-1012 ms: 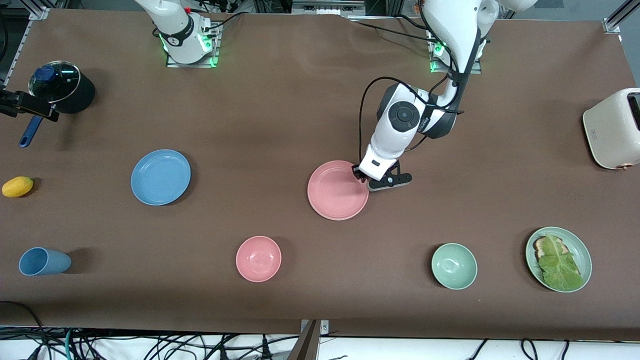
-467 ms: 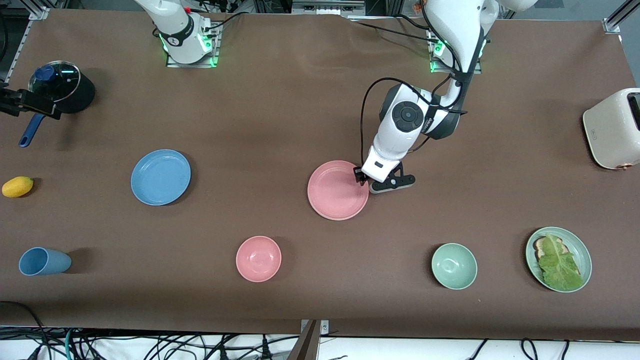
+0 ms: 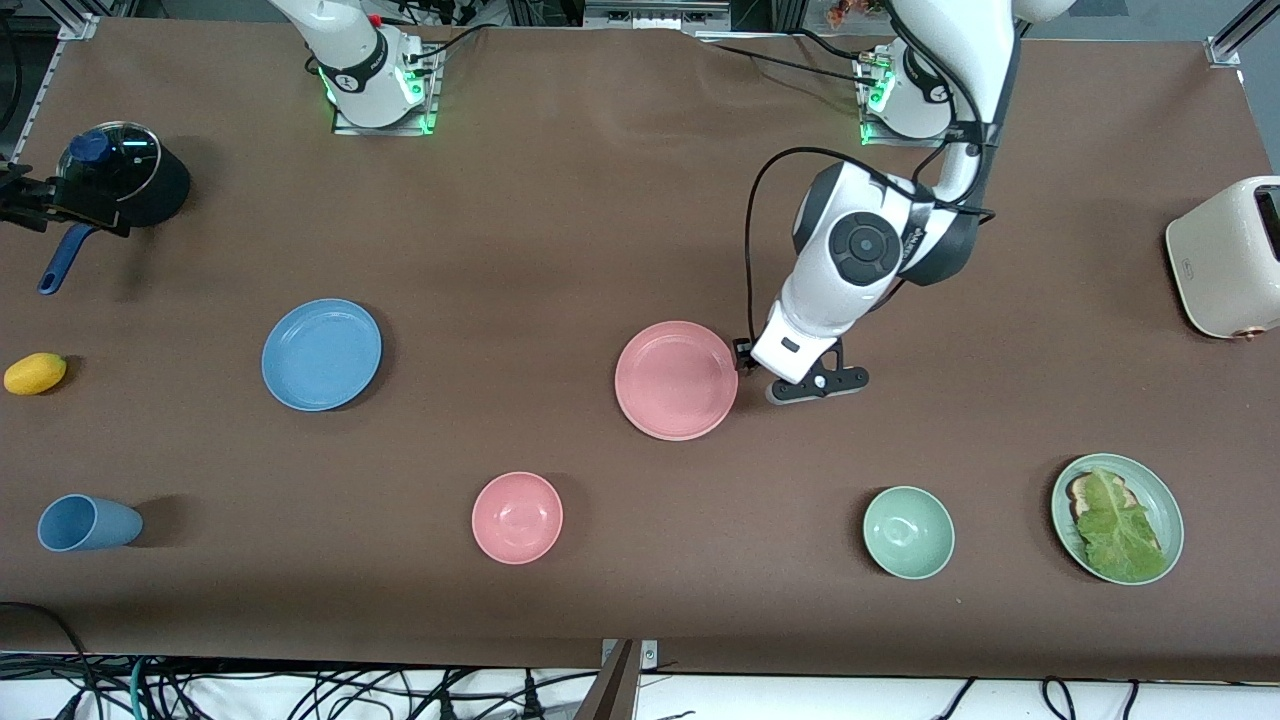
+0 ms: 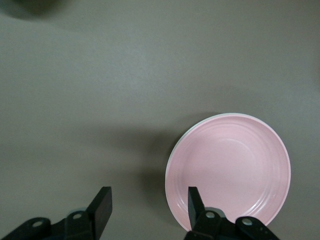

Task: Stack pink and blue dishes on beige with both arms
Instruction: 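Raise the left gripper away while the right gripper reaches the blue plate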

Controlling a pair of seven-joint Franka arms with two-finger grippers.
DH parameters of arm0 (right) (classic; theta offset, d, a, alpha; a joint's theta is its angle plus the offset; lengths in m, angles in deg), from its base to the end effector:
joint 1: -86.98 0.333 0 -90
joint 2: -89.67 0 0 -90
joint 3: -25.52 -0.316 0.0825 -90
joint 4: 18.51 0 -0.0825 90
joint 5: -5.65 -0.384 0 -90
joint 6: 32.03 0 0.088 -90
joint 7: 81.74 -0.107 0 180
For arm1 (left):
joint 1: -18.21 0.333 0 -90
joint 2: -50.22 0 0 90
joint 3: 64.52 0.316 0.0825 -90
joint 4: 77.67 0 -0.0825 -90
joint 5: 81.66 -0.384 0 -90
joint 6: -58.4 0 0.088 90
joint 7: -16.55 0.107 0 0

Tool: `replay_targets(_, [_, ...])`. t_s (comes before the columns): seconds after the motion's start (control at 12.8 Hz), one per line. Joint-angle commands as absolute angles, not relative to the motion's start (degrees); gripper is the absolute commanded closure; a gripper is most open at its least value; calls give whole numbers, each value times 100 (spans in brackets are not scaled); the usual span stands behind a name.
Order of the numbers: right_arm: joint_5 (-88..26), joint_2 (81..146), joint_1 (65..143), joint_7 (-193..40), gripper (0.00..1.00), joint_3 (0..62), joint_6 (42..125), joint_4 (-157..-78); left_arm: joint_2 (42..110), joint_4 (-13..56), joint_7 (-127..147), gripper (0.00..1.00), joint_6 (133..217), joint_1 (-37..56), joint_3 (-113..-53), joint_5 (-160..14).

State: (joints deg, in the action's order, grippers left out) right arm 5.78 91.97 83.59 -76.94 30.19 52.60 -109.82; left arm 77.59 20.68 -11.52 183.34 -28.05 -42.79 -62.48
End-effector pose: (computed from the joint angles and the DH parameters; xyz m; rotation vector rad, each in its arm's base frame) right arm 0.5483 -0.0770 0.5842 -3.1188 0.0891 0.2442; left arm 0.5898 -0.3108 0.3295 3.0167 0.3178 -0.0309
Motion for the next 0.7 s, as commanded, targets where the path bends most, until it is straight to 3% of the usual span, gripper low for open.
replay_targets(0.0, [670,9239,8364,-7690,0,2992,5278,-11008,7756,1691,-711,30,17769,-2574,-4299,-6461])
replay_targets(0.62, [232,11102,8126,-7611,0,3045,6728,-11254,7501,1216,941,25,16661,-1538,-4299,-6469])
